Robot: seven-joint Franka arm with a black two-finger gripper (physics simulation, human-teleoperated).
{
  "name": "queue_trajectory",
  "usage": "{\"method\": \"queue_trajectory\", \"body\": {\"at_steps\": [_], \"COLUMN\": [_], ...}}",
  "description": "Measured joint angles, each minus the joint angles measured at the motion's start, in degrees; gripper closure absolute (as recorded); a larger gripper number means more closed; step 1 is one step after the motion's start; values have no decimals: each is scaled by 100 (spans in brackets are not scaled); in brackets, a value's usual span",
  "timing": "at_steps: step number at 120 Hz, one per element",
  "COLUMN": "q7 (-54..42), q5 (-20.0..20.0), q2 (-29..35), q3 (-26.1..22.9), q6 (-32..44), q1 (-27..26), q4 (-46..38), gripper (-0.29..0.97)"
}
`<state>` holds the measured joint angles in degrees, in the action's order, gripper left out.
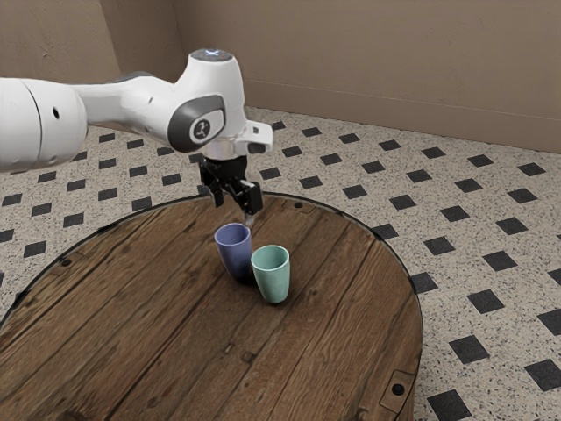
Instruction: Place the left cup onto the right cup
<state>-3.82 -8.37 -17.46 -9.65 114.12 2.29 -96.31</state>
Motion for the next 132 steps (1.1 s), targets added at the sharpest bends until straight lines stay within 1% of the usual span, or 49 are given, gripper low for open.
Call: {"method": "queue_trajectory", "body": {"at_steps": [28,82,110,132], "q7": [124,176,176,179], "q5": [22,2,3,9], "q2": [-40,7,-64,-122], "q3": [16,282,288,288], "q6": [196,311,356,387], "q1": [26,53,61,53], "q4": [-193,-206,-214,-208], "gripper": [3,3,8,10]}}
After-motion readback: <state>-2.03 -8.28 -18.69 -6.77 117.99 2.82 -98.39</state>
